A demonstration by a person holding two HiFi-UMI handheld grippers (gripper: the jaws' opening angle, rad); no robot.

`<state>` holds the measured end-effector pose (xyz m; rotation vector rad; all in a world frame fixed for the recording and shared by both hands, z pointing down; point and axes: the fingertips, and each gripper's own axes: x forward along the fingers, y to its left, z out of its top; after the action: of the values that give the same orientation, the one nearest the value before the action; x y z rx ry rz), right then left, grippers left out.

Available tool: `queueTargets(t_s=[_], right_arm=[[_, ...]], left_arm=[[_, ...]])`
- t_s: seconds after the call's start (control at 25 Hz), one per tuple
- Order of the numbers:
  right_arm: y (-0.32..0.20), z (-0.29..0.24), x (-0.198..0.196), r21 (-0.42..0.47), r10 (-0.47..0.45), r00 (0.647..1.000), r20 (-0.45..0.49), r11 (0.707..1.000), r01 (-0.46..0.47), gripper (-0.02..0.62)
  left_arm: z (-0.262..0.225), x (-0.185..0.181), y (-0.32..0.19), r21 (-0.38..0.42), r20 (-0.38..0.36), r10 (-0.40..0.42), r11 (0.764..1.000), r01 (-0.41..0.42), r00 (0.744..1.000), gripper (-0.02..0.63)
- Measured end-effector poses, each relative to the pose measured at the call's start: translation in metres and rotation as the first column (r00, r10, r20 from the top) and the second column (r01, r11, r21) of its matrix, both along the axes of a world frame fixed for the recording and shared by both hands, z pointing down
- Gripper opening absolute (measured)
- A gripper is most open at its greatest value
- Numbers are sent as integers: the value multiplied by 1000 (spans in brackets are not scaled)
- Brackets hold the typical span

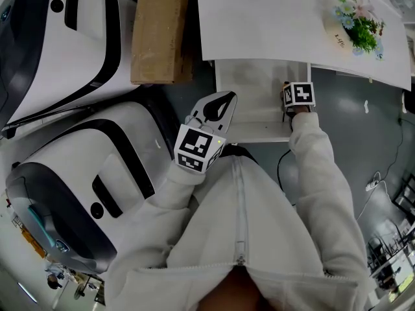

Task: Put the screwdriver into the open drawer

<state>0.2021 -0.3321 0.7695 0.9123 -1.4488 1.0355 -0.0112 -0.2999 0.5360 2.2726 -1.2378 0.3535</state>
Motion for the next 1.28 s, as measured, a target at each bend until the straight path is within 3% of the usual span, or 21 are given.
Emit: queueTargets(t_s=[0.44, 0.72, 0.88, 1.08, 1.28], right_arm=[[0, 16, 13, 23, 89, 993, -74, 996, -87, 123], [2, 17, 16, 40, 81, 990, -116, 996, -76, 129], [5, 15, 14, 42, 89, 989, -117, 996, -84, 207], [4, 6, 14, 62, 116, 988, -105, 992, -110, 245], [1, -10, 2, 84, 138, 990, -27, 987, -135, 278]], left_arm=[[8, -3, 2, -22, 8, 0, 1000, 0, 1000, 17], [7, -3, 0, -19, 19, 3, 1000, -3, 1000, 17], [3, -1, 4, -12, 19, 9, 1000, -9, 1000, 17], [-4, -1, 8, 6, 21, 17, 1000, -18, 1000, 17], [-12, -4, 12, 27, 24, 22, 999, -23, 999, 17]])
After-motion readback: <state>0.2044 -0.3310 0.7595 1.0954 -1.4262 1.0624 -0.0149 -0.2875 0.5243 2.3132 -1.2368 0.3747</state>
